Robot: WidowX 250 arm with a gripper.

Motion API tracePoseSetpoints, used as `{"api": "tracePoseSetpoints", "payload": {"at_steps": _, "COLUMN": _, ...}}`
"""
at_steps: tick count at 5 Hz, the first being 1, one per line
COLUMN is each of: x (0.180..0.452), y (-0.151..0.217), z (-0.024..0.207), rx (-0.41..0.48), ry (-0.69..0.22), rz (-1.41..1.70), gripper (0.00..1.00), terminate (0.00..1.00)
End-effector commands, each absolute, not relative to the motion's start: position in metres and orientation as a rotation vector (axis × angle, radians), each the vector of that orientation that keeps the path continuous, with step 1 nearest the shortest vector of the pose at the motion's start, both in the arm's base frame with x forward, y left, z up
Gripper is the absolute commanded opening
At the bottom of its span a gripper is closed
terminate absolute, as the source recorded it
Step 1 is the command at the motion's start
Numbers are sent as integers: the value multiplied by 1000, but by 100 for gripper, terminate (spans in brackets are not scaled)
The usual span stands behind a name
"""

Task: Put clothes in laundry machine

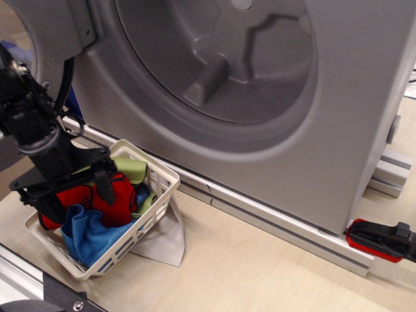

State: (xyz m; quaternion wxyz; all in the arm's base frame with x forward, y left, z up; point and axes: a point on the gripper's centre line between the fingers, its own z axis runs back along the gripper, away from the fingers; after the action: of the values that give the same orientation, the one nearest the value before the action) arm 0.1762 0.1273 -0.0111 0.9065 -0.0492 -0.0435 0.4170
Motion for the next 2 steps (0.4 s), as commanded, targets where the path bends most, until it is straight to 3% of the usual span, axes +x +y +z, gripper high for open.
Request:
{"api": "tracePoseSetpoints", "payload": {"at_steps": 1, "x": 200, "y": 111, "z": -11, "rx": -126, "ry": -117, "rz": 843, "gripper": 100, "terminate": 0}}
{"api": "tracePoseSetpoints", "payload": {"at_steps": 2, "x": 208, "y": 108, "z": -18, "rx": -113, "ry": -116, "rz": 866, "gripper": 100, "terminate": 0}}
